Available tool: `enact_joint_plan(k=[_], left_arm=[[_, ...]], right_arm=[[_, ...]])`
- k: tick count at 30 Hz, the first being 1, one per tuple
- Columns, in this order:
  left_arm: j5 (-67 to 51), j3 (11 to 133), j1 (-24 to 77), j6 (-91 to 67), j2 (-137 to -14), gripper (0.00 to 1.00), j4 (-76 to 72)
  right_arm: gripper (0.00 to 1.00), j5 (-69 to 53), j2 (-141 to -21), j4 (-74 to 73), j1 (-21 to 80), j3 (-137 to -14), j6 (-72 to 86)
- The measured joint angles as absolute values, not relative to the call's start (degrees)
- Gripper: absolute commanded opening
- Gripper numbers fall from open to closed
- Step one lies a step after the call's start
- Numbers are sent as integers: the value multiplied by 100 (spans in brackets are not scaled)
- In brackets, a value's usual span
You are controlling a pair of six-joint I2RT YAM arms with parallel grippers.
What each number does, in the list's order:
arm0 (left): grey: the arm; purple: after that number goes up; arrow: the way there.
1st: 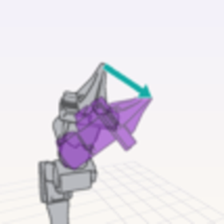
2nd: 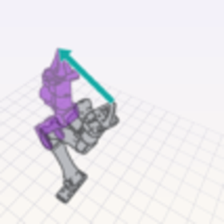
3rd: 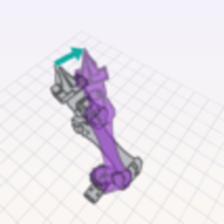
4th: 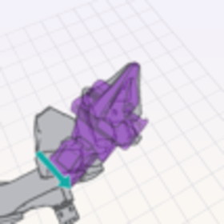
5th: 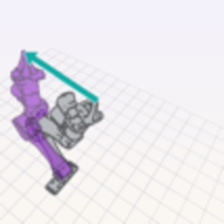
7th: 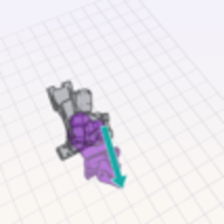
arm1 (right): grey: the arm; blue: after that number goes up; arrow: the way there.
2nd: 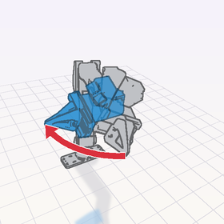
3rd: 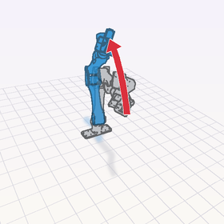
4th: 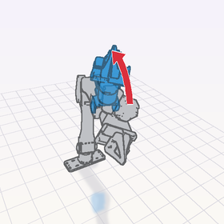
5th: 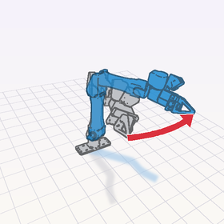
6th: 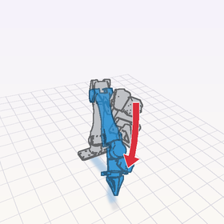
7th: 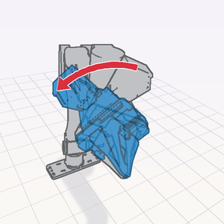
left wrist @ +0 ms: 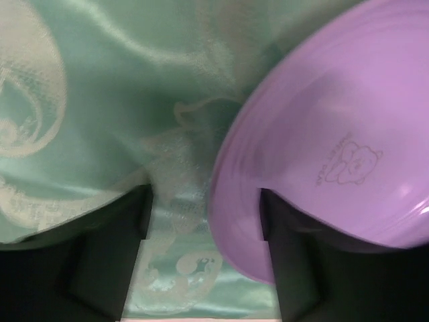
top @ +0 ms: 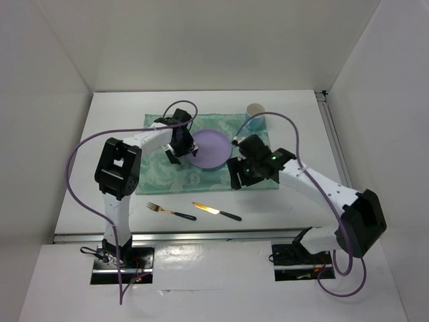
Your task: Set the dinner table for one person
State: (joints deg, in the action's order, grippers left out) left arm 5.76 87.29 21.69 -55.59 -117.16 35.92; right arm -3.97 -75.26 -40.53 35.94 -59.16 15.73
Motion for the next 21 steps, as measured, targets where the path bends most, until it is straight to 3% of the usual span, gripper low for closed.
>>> enact_joint_plan(k=[1, 3, 8, 18, 21], left_arm=[[600, 8737, 2187, -5542, -11716, 92, 3653], [652, 8858, 2196, -5540, -11716, 100, 3903], [836, 9544, 2250, -5406, -11533, 100, 4525], [1057, 9706, 2285, -5015, -9472, 97, 5015], [1076, 9513, 2285, -4952, -9159, 95, 5061]], right_arm=[[58, -325, -7671, -3983, 3800, -5881, 1586], [55, -222, -7994, -3813, 4206, -5743, 1632], [65, -89, -8617, -3548, 4864, -5428, 1734], [65, -250, -9290, -3063, 5415, -5242, 1754], [56, -281, -9373, -2930, 5448, -5262, 1741]])
